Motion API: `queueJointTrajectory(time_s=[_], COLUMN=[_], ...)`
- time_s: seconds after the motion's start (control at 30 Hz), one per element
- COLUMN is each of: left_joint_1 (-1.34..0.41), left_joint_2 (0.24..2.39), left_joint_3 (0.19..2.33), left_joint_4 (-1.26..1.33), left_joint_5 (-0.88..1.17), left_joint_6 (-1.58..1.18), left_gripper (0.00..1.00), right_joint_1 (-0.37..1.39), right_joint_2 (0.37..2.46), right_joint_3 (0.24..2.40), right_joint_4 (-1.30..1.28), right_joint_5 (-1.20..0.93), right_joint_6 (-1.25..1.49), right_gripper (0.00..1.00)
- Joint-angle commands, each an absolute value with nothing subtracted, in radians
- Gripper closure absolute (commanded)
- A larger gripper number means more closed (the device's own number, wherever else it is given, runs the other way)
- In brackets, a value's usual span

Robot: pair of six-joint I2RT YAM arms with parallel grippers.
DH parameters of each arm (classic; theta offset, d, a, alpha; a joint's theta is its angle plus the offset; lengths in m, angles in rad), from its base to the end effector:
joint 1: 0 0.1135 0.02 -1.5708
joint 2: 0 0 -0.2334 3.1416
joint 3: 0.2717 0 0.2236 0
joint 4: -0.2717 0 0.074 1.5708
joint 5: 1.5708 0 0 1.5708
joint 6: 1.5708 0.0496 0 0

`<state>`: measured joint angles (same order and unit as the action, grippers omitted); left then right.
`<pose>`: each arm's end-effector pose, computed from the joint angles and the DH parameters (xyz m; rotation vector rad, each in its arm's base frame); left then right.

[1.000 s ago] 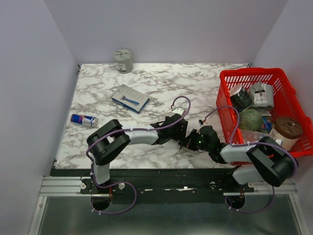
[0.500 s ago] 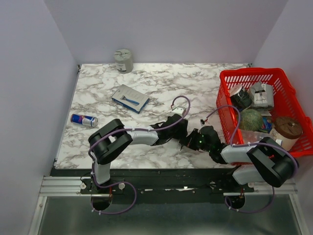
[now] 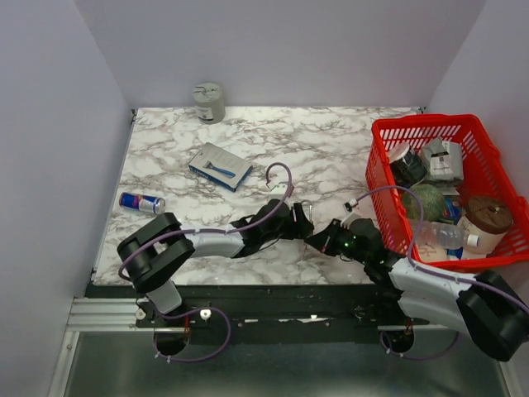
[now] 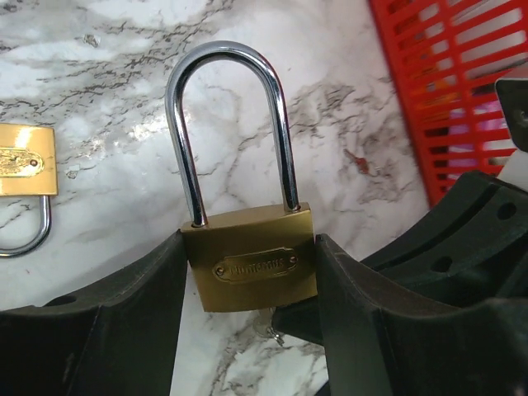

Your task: Unlock with the key

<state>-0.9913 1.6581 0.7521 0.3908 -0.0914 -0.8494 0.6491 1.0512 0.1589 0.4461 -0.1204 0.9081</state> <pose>0.1833 -0.2718 0.1527 0.0997 2.2492 -0.9818 0.1535 0.1239 0.1329 0.2008 2.1872 1.0655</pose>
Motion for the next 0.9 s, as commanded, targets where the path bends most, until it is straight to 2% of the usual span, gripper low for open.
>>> queueJointTrajectory(time_s=[0.0, 0.3, 0.57, 0.87], left_joint_1=[-1.003, -1.002, -1.002, -0.957], left_joint_2=[1.544, 1.436, 1.474, 1.511], left_joint_3=[0.66, 0.638, 0.657, 0.637], left_joint_4=[0.385, 0.413, 0.422, 0.469], left_joint_5=[0.041, -0.018, -0.005, 0.032], left_joint_6=[-0.911, -0.966, -0.977, -1.008], left_gripper=[1.0, 1.0, 1.0, 1.0], right_joint_1=[0.612, 0.627, 0.721, 0.818], right_joint_2=[0.927, 0.85, 0.937, 1.048], right_joint_3=[0.21, 0.207, 0.21, 0.238], right_joint_4=[0.434, 0.436, 0.574, 0.548], right_joint_5=[0.031, 0.038, 0.049, 0.167], right_joint_6=[0.824, 0.724, 0.621, 0.566], right_gripper=[0.99, 0.99, 0.99, 0.99])
